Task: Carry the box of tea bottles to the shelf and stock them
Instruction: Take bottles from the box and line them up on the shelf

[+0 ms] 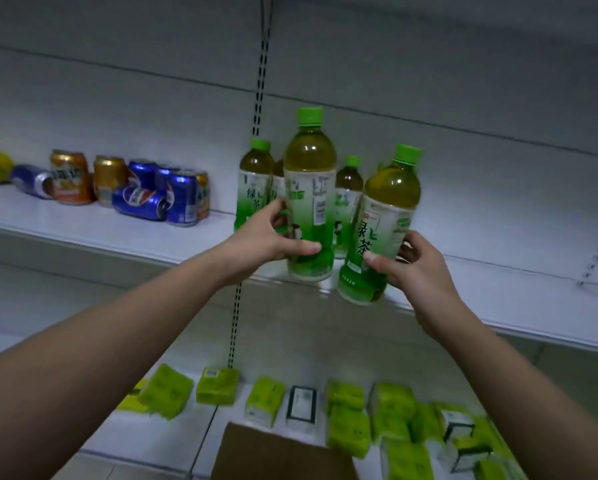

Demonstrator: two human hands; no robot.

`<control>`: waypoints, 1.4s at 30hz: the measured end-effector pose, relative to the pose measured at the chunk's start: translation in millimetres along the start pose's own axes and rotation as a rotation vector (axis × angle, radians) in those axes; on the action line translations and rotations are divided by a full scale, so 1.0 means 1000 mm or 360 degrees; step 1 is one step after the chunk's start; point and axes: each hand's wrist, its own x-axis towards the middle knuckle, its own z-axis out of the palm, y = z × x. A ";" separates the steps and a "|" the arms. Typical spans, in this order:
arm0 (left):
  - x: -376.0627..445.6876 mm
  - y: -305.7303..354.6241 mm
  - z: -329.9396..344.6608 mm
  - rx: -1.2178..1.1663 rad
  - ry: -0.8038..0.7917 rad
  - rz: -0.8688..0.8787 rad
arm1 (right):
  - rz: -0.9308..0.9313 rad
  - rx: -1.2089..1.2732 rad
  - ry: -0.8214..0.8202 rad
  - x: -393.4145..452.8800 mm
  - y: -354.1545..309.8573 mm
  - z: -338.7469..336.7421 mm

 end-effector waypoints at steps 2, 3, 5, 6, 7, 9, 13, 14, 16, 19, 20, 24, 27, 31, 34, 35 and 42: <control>0.013 0.002 0.011 0.0067 0.0049 0.0040 | -0.0005 -0.0031 0.0082 0.013 0.000 -0.008; 0.019 0.000 0.018 0.0109 0.0062 0.0049 | 0.0001 -0.0053 0.0116 0.019 0.003 -0.012; 0.030 -0.013 0.032 0.0177 0.0091 0.0026 | 0.0055 -0.0137 0.0161 0.027 0.014 -0.018; 0.035 -0.023 0.038 0.0174 0.0108 0.0001 | 0.0084 -0.0191 0.0170 0.030 0.021 -0.021; 0.040 -0.033 0.045 0.0155 0.0119 -0.0020 | 0.0107 -0.0243 0.0178 0.034 0.029 -0.025; 0.051 -0.052 0.057 0.0087 0.0135 -0.0052 | 0.0113 -0.0355 0.0219 0.044 0.042 -0.032; 0.078 -0.062 0.086 0.0098 0.0098 -0.0038 | 0.0104 -0.0533 0.0230 0.069 0.061 -0.044; 0.087 -0.064 0.093 0.0224 0.0127 -0.0025 | 0.0107 -0.0515 0.0223 0.075 0.065 -0.046; 0.106 -0.070 0.104 0.0509 0.0231 -0.0001 | 0.0127 -0.0451 0.0224 0.085 0.070 -0.048; 0.127 -0.080 0.119 0.0674 0.0412 0.0045 | 0.0182 -0.0423 0.0277 0.103 0.080 -0.048; 0.131 -0.082 0.123 0.0701 0.0481 0.0076 | 0.0197 -0.0446 0.0312 0.109 0.084 -0.047; 0.148 -0.093 0.130 0.0717 0.0670 0.0144 | 0.0236 -0.0459 0.0343 0.133 0.094 -0.047; 0.155 -0.095 0.132 0.1047 0.0761 0.0208 | 0.0216 -0.0425 0.0365 0.145 0.100 -0.041; 0.157 -0.098 0.132 0.1081 0.0795 0.0272 | 0.0128 -0.0537 0.0513 0.155 0.125 -0.032; 0.157 -0.098 0.130 0.1010 0.0808 0.0285 | 0.0095 -0.0527 0.0529 0.154 0.128 -0.031; 0.156 -0.098 0.129 0.0991 0.0811 0.0281 | 0.0092 -0.0507 0.0532 0.154 0.127 -0.031; 0.154 -0.098 0.129 0.1090 0.0888 0.0296 | 0.0002 -0.0697 0.0659 0.152 0.124 -0.031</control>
